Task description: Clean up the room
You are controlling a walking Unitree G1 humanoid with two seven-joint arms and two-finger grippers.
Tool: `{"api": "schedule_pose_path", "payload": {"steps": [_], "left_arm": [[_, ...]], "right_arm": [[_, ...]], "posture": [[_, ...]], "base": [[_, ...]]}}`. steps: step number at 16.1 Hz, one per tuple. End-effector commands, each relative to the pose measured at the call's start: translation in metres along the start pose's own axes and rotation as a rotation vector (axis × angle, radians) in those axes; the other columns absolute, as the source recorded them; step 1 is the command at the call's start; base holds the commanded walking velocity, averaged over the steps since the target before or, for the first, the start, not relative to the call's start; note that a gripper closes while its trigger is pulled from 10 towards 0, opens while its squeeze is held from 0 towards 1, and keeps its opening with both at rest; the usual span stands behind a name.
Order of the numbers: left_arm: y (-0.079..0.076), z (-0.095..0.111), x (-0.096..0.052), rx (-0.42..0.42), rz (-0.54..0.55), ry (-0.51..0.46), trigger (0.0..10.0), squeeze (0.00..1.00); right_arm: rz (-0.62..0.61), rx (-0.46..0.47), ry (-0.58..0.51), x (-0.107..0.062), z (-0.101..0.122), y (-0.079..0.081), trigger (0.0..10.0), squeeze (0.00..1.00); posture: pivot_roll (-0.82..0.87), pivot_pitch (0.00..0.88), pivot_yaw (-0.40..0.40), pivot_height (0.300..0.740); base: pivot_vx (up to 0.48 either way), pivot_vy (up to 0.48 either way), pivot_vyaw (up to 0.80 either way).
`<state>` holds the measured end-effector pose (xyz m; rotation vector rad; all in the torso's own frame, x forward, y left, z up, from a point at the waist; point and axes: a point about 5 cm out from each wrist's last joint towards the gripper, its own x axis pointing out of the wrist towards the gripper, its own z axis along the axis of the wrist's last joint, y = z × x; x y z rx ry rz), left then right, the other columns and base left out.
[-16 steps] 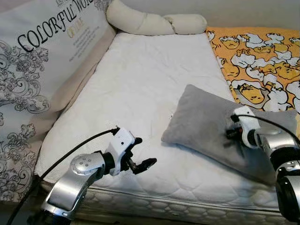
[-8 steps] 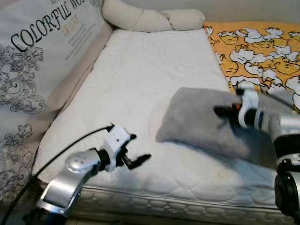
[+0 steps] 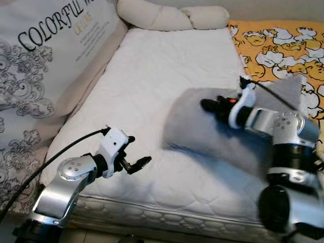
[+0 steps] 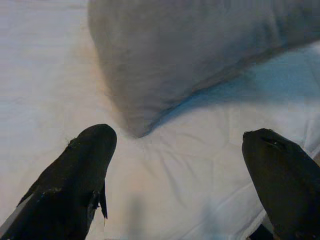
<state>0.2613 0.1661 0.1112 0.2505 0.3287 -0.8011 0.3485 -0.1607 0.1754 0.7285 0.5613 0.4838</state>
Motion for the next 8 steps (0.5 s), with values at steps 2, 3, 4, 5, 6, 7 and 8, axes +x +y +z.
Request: {"api": "schedule_pose_path", "payload": {"steps": [2,3,4,5,6,7,8], "left_arm": [[0.006,0.003,-0.003,0.012,0.022,-0.006,10.0,0.0],[0.006,0.003,-0.003,0.012,0.023,-0.007,10.0,0.0],[0.006,0.004,-0.004,0.013,0.022,-0.009,10.0,0.0],[0.006,0.004,-0.004,0.016,0.021,-0.009,10.0,0.0],[0.007,0.004,-0.003,0.017,0.022,-0.009,10.0,0.0],[0.007,0.004,-0.003,0.019,0.023,-0.008,10.0,0.0],[0.007,0.004,-0.003,0.019,0.022,-0.008,10.0,0.0]], "right_arm": [[0.04,0.052,-0.118,-0.004,0.021,0.022,0.0,0.0],[0.03,0.062,-0.147,-0.006,0.025,0.025,0.0,0.0],[0.024,0.103,-0.188,-0.008,0.031,0.028,0.0,0.0],[0.007,0.157,-0.229,-0.011,0.036,0.027,0.0,0.0],[-0.028,0.161,-0.237,-0.012,0.033,0.023,0.0,0.0],[-0.076,0.192,-0.213,-0.01,0.02,0.016,0.0,0.0],[-0.09,0.206,-0.202,-0.009,0.015,0.015,0.0,0.0]], "posture": [[0.03,0.0,0.04,0.74],[0.03,0.0,0.041,0.74],[0.02,0.0,0.04,0.74],[0.02,0.0,0.04,0.74],[0.02,0.0,0.041,0.74],[0.02,0.0,0.043,0.74],[0.02,0.0,0.043,0.74]], "base": [[0.0,0.0,0.0],[0.0,0.0,0.0],[0.0,0.0,0.0],[0.0,0.0,0.0],[0.0,0.0,0.0],[0.0,0.0,0.0],[0.0,0.0,0.0]]}}
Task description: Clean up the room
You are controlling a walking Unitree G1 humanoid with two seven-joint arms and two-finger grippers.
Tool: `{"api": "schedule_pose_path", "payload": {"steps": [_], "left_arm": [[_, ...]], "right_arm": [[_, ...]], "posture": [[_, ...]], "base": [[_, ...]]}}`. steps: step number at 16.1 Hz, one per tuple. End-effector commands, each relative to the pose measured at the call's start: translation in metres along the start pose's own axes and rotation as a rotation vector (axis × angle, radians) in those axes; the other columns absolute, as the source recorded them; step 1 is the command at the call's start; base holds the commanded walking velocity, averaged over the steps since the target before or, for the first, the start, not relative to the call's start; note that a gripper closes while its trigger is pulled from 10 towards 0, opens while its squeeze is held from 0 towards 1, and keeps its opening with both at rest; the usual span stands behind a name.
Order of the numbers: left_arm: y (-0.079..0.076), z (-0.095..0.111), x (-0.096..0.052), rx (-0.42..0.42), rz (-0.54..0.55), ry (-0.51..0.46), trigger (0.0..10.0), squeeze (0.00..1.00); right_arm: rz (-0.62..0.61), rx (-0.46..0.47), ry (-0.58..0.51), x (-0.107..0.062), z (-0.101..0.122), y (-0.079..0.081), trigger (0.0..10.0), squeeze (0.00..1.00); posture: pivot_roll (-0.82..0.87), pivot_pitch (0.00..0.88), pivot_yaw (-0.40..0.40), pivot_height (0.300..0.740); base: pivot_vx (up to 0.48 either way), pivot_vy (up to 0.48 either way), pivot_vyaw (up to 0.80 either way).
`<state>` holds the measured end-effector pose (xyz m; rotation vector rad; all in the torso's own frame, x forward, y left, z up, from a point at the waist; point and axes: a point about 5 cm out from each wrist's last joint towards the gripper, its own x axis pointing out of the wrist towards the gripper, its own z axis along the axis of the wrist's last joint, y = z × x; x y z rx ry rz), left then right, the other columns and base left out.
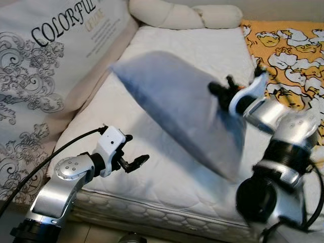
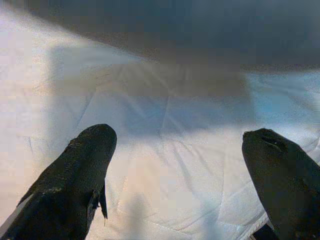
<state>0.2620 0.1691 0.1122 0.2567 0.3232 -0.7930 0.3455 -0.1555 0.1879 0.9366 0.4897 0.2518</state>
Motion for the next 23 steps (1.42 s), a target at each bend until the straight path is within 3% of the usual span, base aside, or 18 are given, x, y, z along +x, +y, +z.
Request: {"api": "schedule_pose_path", "payload": {"steps": [1,3,5,7,11,14,15,17,18,21,23], "left_arm": [[0.005,0.004,-0.001,0.016,0.012,-0.005,10.0,0.0],[0.005,0.004,-0.001,0.021,0.014,-0.004,10.0,0.0],[0.008,0.005,-0.002,0.024,0.016,-0.003,10.0,0.0],[0.01,0.005,-0.003,0.029,0.02,0.0,10.0,0.0],[0.013,0.008,-0.001,0.035,0.027,-0.006,10.0,0.0],[0.012,0.007,0.002,0.035,0.025,-0.008,10.0,0.0],[0.011,0.007,0.003,0.034,0.023,-0.01,10.0,0.0],[0.01,0.007,0.005,0.033,0.019,-0.014,10.0,0.0],[0.009,0.007,0.007,0.031,0.015,-0.017,10.0,0.0],[0.007,0.008,0.011,0.027,0.007,-0.017,10.0,0.0],[0.003,0.011,0.016,-0.007,-0.011,-0.033,10.0,0.0]], "right_arm": [[-0.047,0.016,0.02,-0.001,-0.01,-0.004,0.0,0.0],[-0.058,0.001,0.072,0.001,-0.032,0.004,0.0,0.0],[-0.073,-0.115,0.119,-0.001,-0.046,0.01,0.0,0.0],[-0.082,-0.103,0.126,-0.003,-0.048,0.014,0.0,0.0],[-0.06,-0.047,0.082,-0.007,-0.04,0.037,0.0,0.0],[-0.142,-0.131,0.145,-0.007,-0.061,0.022,0.0,0.0],[-0.181,-0.162,0.185,-0.007,-0.071,0.011,10.0,0.0],[-0.227,-0.181,0.217,-0.007,-0.08,-0.002,10.0,0.0],[-0.25,-0.165,0.227,-0.008,-0.082,-0.009,10.0,1.0],[-0.196,-0.22,0.202,-0.01,-0.073,-0.001,10.0,1.0],[-0.082,-0.33,0.185,-0.013,-0.061,0.018,10.0,1.0]], "posture": [[0.02,0.0,0.044,0.74],[0.02,0.0,0.047,0.74],[0.03,0.0,0.049,0.74],[0.02,0.0,0.051,0.74],[0.02,0.0,0.047,0.74],[0.01,0.0,0.04,0.74],[0.01,0.0,0.038,0.74],[0.02,0.0,0.035,0.74],[0.02,0.0,0.033,0.74],[0.01,0.0,0.036,0.74],[0.01,0.0,0.037,0.74]], "base": [[0.0,0.0,0.0],[0.0,0.0,0.0],[0.0,0.0,0.0],[0.0,0.0,0.0],[0.0,0.0,0.0],[0.0,0.0,0.0],[0.0,0.0,0.0],[0.0,0.0,0.0],[0.0,0.0,0.0],[0.0,0.0,0.0],[0.0,0.0,0.0]]}}
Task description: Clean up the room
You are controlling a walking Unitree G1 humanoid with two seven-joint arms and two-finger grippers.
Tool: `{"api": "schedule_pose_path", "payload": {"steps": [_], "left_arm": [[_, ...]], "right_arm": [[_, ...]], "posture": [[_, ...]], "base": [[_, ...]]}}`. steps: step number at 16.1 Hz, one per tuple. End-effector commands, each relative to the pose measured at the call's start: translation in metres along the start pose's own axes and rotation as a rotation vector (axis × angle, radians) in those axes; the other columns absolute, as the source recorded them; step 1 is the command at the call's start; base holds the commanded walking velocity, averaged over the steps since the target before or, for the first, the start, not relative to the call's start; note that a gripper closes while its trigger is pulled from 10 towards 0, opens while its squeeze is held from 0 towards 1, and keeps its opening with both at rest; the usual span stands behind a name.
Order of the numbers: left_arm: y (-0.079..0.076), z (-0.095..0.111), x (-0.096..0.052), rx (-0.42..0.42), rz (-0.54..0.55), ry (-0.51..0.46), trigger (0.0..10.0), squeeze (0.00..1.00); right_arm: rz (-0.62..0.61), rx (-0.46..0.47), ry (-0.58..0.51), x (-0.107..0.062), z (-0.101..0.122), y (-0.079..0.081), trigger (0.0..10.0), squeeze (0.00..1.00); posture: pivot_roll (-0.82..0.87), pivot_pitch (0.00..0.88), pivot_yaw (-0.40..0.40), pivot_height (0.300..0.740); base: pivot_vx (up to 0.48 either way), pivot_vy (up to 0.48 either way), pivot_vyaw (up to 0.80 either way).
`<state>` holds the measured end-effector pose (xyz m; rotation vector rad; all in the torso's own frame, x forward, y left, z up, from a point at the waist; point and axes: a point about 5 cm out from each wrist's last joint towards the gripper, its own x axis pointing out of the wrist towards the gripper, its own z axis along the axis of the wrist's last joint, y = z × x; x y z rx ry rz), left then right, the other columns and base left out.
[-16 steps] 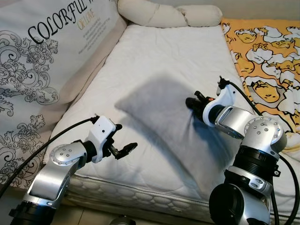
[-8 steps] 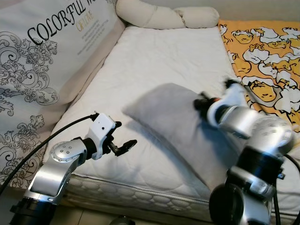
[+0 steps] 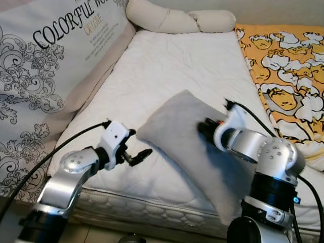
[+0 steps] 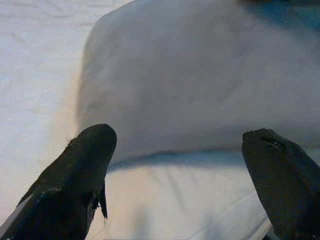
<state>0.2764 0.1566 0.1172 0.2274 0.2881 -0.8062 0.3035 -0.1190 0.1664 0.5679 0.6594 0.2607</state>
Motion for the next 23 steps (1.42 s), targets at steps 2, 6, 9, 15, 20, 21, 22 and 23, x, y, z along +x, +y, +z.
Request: {"api": "schedule_pose_path", "payload": {"steps": [2,6,9,15,20,21,22,23], "left_arm": [[-0.009,0.001,0.011,-0.068,-0.048,0.016,10.0,0.0],[-0.022,-0.006,0.032,-0.091,-0.094,0.063,10.0,0.0],[-0.02,-0.003,0.036,-0.082,-0.073,0.068,10.0,0.0],[-0.026,-0.02,0.047,-0.142,-0.093,0.186,10.0,0.0],[-0.038,-0.037,0.081,-0.229,-0.078,0.339,10.0,0.0],[-0.041,-0.036,0.085,-0.233,-0.083,0.343,10.0,0.0],[-0.049,-0.033,0.099,-0.223,-0.095,0.346,10.0,0.0],[-0.057,-0.026,0.113,-0.213,-0.092,0.336,10.0,0.0]], "right_arm": [[0.152,-0.147,-0.043,-0.013,0.021,0.029,10.0,1.0],[0.14,-0.202,-0.087,-0.02,0.041,0.022,10.0,1.0],[0.135,-0.229,-0.079,-0.022,0.043,0.017,10.0,1.0],[-0.245,-0.635,-0.172,-0.007,0.06,-0.08,10.0,1.0],[-0.427,-0.781,-0.055,0.006,0.032,-0.15,10.0,0.0],[-0.428,-0.789,-0.038,0.007,0.029,-0.152,10.0,0.0],[-0.401,-0.774,-0.011,0.012,0.02,-0.151,10.0,0.0],[-0.355,-0.75,-0.006,0.018,0.014,-0.146,10.0,0.0]], "posture": [[0.0,0.0,0.037,0.74],[-0.01,0.0,0.034,0.74],[-0.01,0.0,0.033,0.74],[-0.02,0.0,0.037,0.74],[-0.01,0.0,0.025,0.74],[-0.01,0.0,0.025,0.74],[-0.01,0.0,0.022,0.74],[-0.01,0.0,0.024,0.74]], "base": [[0.0,0.0,0.0],[0.0,0.0,0.0],[0.0,0.0,0.0],[0.0,0.0,0.0],[0.0,0.0,0.0],[0.0,0.0,0.0],[0.0,0.0,0.0],[0.0,0.0,0.0]]}}
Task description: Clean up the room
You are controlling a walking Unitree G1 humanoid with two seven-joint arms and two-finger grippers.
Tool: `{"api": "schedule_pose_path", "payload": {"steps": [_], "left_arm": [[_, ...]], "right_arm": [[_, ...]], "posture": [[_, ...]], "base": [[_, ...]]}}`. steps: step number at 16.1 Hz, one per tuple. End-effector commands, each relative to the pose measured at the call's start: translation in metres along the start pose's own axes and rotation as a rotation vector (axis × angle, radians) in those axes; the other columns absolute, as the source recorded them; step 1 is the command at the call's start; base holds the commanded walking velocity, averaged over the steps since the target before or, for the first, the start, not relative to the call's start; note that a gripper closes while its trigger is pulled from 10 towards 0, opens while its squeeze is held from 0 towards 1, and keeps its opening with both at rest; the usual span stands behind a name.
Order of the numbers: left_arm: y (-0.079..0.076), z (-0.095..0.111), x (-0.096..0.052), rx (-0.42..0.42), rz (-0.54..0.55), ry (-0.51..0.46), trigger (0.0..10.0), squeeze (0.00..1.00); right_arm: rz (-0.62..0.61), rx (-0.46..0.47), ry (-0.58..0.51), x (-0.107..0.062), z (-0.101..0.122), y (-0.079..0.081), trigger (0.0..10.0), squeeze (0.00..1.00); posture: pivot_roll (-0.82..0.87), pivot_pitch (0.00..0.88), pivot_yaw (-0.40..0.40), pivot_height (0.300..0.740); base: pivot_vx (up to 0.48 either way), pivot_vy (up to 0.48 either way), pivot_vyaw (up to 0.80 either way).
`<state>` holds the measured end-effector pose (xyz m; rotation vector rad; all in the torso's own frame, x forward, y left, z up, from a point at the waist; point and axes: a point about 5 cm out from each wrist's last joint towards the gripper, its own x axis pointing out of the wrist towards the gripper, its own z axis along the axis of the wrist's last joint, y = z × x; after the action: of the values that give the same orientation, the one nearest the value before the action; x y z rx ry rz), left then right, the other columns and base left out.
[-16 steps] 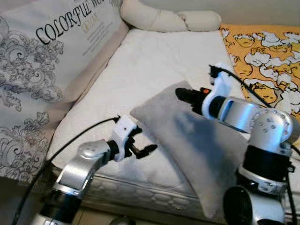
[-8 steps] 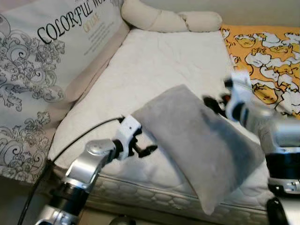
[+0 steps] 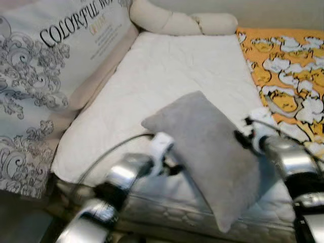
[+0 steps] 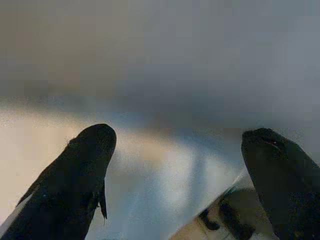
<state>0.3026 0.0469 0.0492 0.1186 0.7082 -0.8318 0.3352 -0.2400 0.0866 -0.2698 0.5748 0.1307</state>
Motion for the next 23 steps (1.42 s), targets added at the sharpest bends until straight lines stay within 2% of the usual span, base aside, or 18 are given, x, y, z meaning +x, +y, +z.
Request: {"api": "schedule_pose_path", "payload": {"steps": [1,3,4,5,6,7,9,11,13,15,16,17,18,20,21,23], "left_arm": [[-0.003,0.006,0.006,0.013,0.018,-0.008,10.0,0.0],[-0.016,0.014,0.017,-0.005,-0.014,-0.024,10.0,0.0],[-0.021,0.017,0.022,-0.011,-0.018,-0.045,10.0,0.0],[-0.021,0.019,0.024,-0.028,-0.004,-0.066,10.0,0.0],[-0.02,0.02,0.025,-0.039,0.004,-0.074,10.0,0.0],[-0.014,0.029,0.022,-0.085,0.034,-0.13,10.0,0.0],[0.007,0.047,0.01,-0.1,0.103,-0.216,10.0,0.0],[0.037,0.065,-0.014,-0.048,0.175,-0.29,10.0,0.0],[0.058,0.065,-0.037,0.023,0.204,-0.299,10.0,0.0],[0.065,0.059,-0.048,0.049,0.198,-0.282,10.0,0.0],[0.062,0.049,-0.053,0.084,0.161,-0.257,10.0,0.0],[0.061,0.042,-0.055,0.108,0.149,-0.239,10.0,0.0],[0.06,0.032,-0.058,0.13,0.155,-0.22,10.0,0.0],[0.064,0.028,-0.064,0.079,0.206,-0.249,10.0,0.0],[0.063,0.032,-0.067,0.03,0.211,-0.285,10.0,0.0],[0.062,0.035,-0.066,-0.079,0.205,-0.323,10.0,0.0]], "right_arm": [[0.061,0.032,0.007,0.003,-0.002,0.011,10.0,0.0],[0.141,0.101,-0.003,0.005,0.003,0.024,10.0,0.0],[0.207,0.202,-0.021,0.003,0.009,0.032,10.0,0.0],[0.228,0.268,-0.033,0.003,0.013,0.035,10.0,0.0],[0.238,0.296,-0.04,0.002,0.015,0.037,10.0,0.0],[0.284,0.355,-0.053,-0.001,0.022,0.044,10.0,0.0],[0.358,0.415,-0.071,-0.009,0.033,0.053,10.0,0.0],[0.401,0.466,-0.092,-0.02,0.045,0.058,10.0,0.0],[0.393,0.483,-0.056,-0.026,0.041,0.064,10.0,0.0],[0.415,0.467,-0.015,-0.031,0.032,0.071,10.0,0.0],[0.41,0.461,0.024,-0.033,0.022,0.074,10.0,0.0],[0.41,0.469,0.034,-0.035,0.02,0.076,10.0,0.0],[0.436,0.516,0.023,-0.04,0.023,0.08,10.0,0.0],[0.471,0.569,-0.067,-0.05,0.041,0.076,10.0,0.0],[0.399,0.522,-0.147,-0.051,0.048,0.061,10.0,0.0],[0.305,0.504,-0.189,-0.048,0.047,0.039,10.0,0.0]], "posture": [[-0.02,0.0,0.025,0.74],[-0.03,0.0,0.034,0.74],[-0.03,0.0,0.033,0.74],[-0.03,0.0,0.032,0.74],[-0.03,0.0,0.033,0.74],[-0.03,0.0,0.034,0.74],[-0.02,0.0,0.033,0.74],[-0.01,0.0,0.031,0.74],[-0.01,0.0,0.032,0.74],[-0.01,0.0,0.032,0.74],[0.0,0.0,0.034,0.74],[0.0,0.0,0.034,0.74],[0.0,0.0,0.037,0.74],[-0.01,0.0,0.04,0.74],[-0.01,0.0,0.041,0.74],[-0.01,0.0,0.041,0.74]], "base": [[0.0,0.0,0.0],[0.0,0.0,0.0],[0.0,0.0,0.0],[0.0,0.0,0.0],[0.0,0.0,0.0],[0.0,0.0,0.0],[0.0,0.0,0.0],[0.0,0.0,0.0],[0.0,0.0,0.0],[0.0,0.0,0.0],[0.0,0.0,0.0],[0.0,0.0,0.0],[0.0,0.0,0.0],[0.0,0.0,0.0],[0.0,0.0,0.0],[0.0,0.0,0.0]]}}
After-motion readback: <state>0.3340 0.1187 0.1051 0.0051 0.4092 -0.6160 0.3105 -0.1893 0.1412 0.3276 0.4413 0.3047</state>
